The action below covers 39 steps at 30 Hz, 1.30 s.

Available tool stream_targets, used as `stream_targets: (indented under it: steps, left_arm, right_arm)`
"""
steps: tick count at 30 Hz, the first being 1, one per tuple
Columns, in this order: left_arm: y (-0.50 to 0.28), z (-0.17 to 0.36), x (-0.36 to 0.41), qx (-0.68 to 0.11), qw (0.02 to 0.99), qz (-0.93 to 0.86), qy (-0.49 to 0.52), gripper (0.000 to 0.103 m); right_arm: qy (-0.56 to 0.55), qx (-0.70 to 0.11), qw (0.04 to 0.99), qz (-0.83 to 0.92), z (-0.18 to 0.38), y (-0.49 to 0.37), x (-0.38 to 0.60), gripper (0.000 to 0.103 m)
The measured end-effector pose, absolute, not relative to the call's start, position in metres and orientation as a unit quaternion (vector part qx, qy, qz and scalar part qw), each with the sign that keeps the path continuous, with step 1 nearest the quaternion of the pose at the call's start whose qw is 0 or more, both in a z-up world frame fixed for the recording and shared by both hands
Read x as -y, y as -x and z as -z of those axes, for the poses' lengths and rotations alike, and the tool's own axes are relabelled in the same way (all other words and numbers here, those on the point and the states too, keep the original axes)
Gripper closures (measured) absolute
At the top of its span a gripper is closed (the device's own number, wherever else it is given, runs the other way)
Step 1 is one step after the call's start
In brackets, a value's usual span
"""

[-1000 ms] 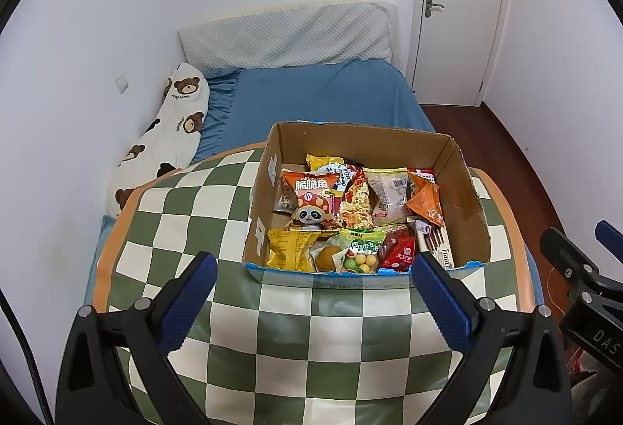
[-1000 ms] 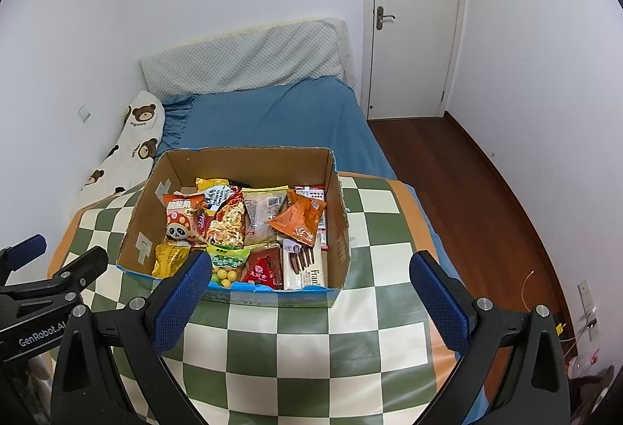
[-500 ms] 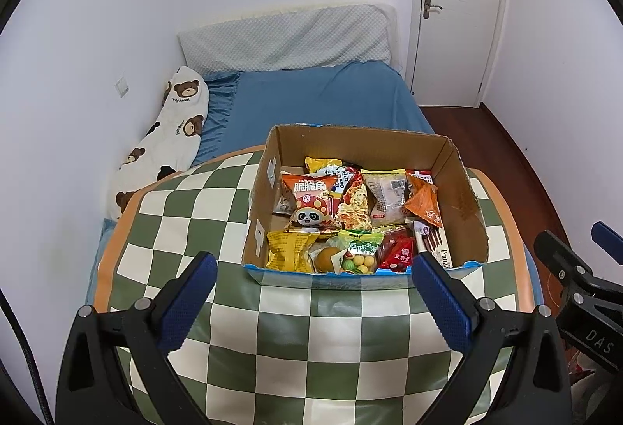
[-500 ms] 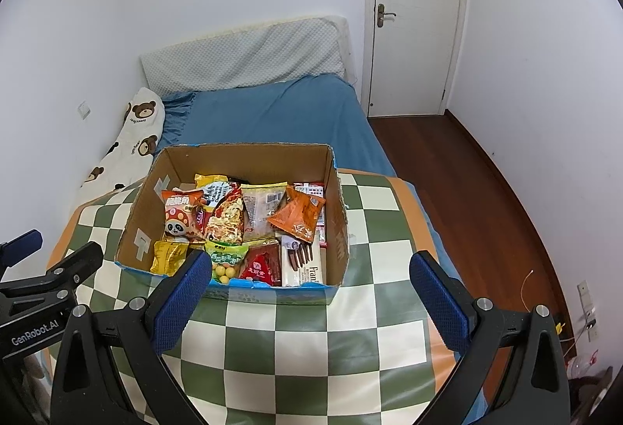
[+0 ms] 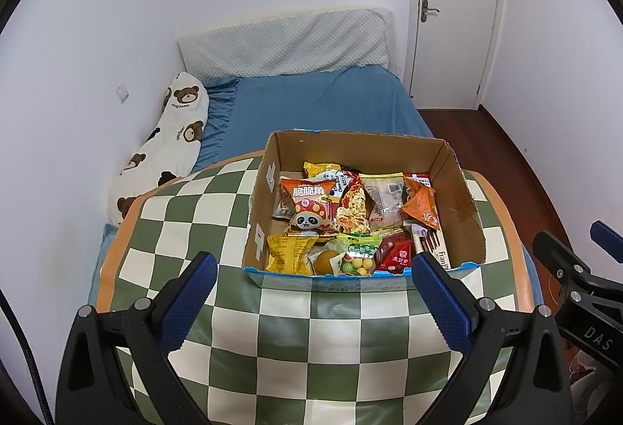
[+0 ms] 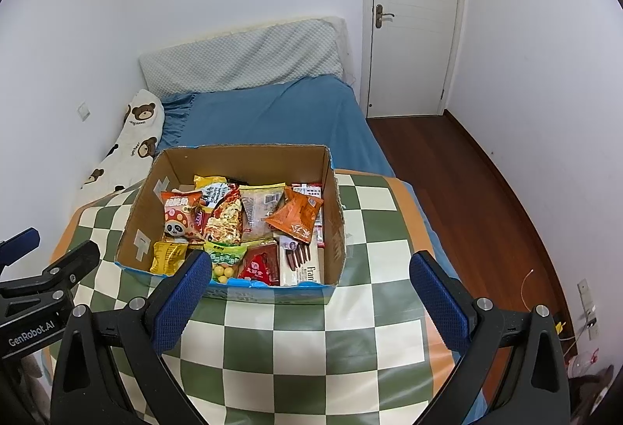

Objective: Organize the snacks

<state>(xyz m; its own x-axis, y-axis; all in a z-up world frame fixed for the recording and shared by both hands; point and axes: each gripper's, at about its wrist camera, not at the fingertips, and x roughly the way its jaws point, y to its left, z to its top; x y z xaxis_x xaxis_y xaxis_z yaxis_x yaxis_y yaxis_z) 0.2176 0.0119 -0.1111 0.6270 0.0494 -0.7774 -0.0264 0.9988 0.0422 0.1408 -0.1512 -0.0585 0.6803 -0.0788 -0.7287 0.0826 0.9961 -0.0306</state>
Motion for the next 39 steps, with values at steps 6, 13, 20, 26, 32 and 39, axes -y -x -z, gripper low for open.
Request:
stream_targets:
  steps: [6,13,20,26,32,39]
  left_arm:
    - [-0.217,0.111,-0.011,-0.431,0.902,-0.022,-0.013,0.001]
    - [-0.217,0.11,-0.012,-0.431,0.902,-0.022,-0.013,0.001]
    - [-0.217,0.111,-0.011,-0.432,0.902,-0.021,-0.013,0.001]
    - [-0.216,0.111,-0.011,-0.432,0.902,-0.02,-0.013,0.001]
    - [-0.216,0.111,-0.011,-0.432,0.901,-0.02,-0.015,0.001]
    - [-0.214,0.111,-0.013,-0.429,0.903,-0.022,-0.017,0.001]
  right_arm:
    - [-0.001,-0.396,0.917,0.044,0.057,-0.141,0.15,0.0]
    - [-0.001,-0.396,0.917,0.044,0.057,-0.14,0.15,0.0]
    - [-0.001,-0.397,0.917,0.042,0.052,-0.14,0.148,0.0]
    - [0.001,-0.395,0.918,0.041,0.048,-0.14,0.147,0.0]
    - [-0.001,-0.395,0.918,0.041,0.047,-0.14,0.147,0.0]
    - [0.0,-0.397,0.917,0.041,0.05,-0.14,0.149,0.0]
